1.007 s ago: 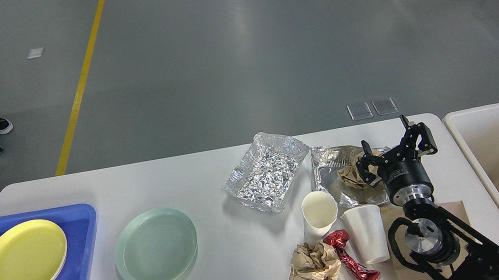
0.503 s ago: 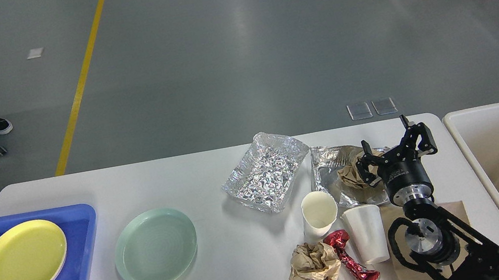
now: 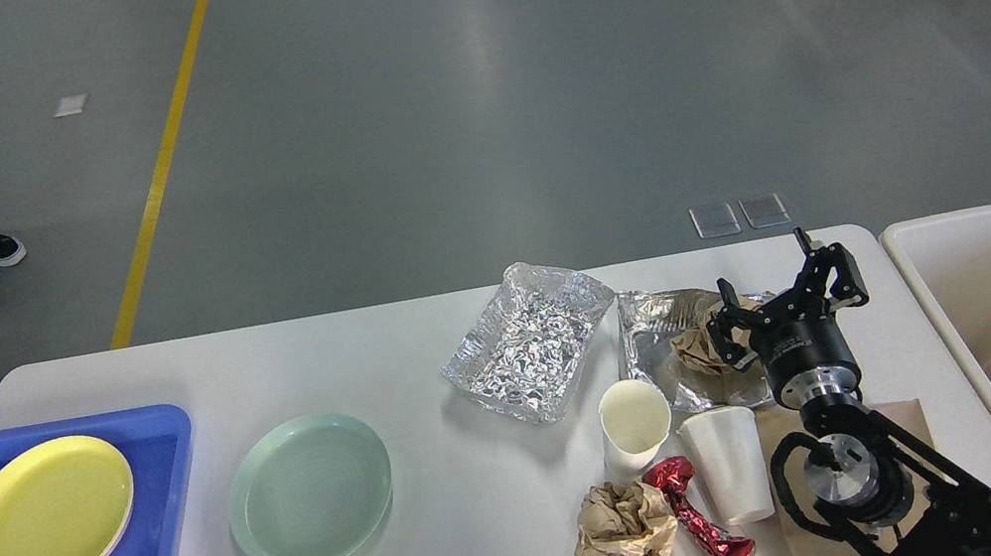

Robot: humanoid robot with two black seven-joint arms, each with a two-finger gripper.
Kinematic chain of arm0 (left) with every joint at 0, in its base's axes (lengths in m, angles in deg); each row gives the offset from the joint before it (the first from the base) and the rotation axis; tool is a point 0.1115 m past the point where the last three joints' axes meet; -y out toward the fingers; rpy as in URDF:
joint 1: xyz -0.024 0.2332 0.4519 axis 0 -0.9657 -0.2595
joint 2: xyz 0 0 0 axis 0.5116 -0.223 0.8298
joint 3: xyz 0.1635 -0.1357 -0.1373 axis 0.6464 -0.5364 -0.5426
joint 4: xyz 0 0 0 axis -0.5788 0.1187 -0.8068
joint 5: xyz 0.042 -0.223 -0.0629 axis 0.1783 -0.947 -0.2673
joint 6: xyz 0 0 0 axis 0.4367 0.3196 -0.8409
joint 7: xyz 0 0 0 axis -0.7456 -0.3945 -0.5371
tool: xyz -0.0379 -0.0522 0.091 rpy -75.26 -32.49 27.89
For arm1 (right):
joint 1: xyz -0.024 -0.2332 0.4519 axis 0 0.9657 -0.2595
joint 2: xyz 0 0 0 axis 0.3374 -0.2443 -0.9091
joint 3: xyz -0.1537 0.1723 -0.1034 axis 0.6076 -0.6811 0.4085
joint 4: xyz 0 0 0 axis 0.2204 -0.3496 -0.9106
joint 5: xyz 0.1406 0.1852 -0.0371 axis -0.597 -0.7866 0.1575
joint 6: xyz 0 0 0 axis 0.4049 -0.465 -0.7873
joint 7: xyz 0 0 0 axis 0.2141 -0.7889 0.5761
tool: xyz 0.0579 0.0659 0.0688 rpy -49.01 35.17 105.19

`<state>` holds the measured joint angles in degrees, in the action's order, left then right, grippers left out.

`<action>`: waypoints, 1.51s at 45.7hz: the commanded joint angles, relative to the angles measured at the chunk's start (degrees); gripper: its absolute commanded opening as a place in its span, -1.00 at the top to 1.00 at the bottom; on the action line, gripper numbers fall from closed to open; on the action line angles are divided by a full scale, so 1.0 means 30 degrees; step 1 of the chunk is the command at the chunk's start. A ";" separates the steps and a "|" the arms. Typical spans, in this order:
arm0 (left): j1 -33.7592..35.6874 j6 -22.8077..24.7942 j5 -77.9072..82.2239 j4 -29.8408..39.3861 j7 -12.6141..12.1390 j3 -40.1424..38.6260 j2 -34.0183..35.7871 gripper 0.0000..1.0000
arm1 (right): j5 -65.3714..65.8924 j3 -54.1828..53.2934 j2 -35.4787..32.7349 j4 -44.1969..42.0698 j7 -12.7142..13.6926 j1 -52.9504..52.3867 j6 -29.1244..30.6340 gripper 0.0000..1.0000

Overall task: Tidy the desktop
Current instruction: 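Release the cup and withdraw the left gripper, then raise the left gripper and lower it toward the dark red cup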

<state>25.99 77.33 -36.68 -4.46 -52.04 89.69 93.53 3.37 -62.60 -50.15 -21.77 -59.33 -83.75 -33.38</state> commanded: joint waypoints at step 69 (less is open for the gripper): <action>2.4385 0.0087 -1.1494 1.9596 -0.6277 0.2046 -1.5623 -0.92 | -0.0026 0.0000 0.0000 0.0000 -0.0004 -0.0021 -0.0008 -1.00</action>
<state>99.56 77.59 -71.09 54.50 -71.04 95.83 46.60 3.38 -62.60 -50.15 -21.77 -59.31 -83.75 -33.42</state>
